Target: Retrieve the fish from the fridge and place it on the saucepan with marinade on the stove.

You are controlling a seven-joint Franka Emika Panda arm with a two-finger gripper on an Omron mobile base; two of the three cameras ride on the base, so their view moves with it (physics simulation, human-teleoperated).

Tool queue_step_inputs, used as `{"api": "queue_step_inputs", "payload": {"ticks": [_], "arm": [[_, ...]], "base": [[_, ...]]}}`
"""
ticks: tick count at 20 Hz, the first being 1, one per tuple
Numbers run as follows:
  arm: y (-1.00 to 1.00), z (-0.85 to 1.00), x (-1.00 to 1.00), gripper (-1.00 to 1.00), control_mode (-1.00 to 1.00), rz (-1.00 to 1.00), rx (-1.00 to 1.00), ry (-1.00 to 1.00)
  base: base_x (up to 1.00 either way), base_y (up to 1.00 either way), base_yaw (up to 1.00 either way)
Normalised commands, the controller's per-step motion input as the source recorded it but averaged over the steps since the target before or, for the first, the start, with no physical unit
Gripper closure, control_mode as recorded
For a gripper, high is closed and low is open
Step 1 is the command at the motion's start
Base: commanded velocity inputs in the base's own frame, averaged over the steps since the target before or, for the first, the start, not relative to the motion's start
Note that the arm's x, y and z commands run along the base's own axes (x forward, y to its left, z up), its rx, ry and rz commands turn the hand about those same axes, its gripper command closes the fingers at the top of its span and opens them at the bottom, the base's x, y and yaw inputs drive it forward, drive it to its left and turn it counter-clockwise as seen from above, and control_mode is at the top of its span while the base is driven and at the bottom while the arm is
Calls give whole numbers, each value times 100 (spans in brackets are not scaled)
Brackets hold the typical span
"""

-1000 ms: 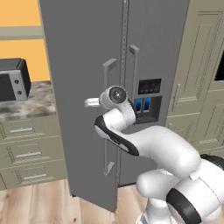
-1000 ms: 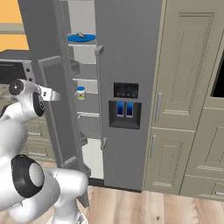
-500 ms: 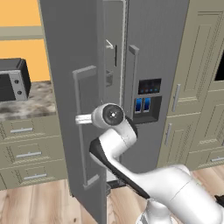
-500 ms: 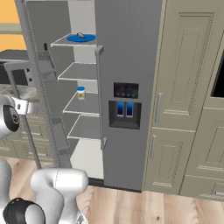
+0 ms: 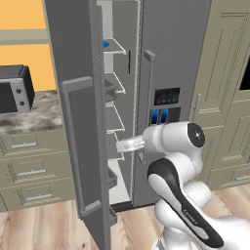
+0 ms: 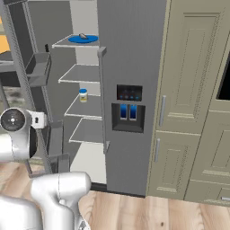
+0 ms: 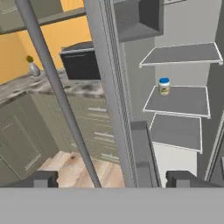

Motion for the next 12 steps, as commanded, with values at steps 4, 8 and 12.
{"api": "queue_step_inputs", "payload": {"ticks": [4,8,12], "arm": [[-10,0,61,-100,-100,16,4,3],[5,0,97,-100,-100,6,4,7],[-1,0,93,-100,-100,12,6,5]], "base": [[0,0,0],[0,0,0],[0,0,0]]}}
